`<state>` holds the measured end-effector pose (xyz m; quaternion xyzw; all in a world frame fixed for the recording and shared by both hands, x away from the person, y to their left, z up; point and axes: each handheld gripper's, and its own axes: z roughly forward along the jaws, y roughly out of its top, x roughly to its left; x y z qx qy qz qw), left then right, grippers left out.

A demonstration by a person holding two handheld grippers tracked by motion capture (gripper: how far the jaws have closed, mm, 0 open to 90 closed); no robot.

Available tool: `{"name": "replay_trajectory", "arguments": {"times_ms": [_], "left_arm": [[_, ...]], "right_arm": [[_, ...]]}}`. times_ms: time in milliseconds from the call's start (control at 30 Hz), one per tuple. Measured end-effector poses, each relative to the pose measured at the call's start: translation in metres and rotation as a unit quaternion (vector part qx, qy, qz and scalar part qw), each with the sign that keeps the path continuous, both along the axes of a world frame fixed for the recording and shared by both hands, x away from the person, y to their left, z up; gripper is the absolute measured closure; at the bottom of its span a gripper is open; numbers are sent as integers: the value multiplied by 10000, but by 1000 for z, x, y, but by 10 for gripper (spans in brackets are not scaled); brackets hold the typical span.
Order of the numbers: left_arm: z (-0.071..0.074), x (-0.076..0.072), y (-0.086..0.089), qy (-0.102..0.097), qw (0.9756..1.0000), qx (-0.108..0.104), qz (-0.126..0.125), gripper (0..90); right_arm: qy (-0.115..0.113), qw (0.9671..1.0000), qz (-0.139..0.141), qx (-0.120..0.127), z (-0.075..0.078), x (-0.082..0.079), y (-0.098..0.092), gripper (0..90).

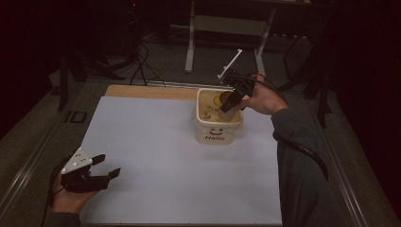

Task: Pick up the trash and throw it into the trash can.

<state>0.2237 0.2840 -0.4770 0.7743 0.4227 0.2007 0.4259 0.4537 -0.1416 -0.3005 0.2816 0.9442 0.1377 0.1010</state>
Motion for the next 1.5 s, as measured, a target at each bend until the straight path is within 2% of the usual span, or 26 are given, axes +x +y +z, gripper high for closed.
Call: {"name": "replay_trajectory", "arguments": {"times_ms": [100,133,200,367,900,1100,1500], "left_arm": [[0,0,0,-3,10000,2,0,237],[0,0,0,-3,10000,2,0,237],[0,0,0,-7,10000,-4,7,237],[0,0,0,-6,10000,-7,14,236],[0,1,0,-3,10000,2,13,235],[0,0,0,-8,10000,-1,15,235],[-1,1,-2,24,10000,-11,-3,232]], "right_arm": [[-17,10000,0,90,-3,1,-1,171],[-36,9999,-57,116,-3,1,0,124],[-75,9998,-61,183,-3,1,-1,117],[-108,9998,-41,143,-3,0,-1,119],[-258,9987,-22,441,1,-15,-21,128],[-292,9984,-18,475,0,-20,-27,128],[-395,9965,7,736,-18,-37,-53,127]]}}
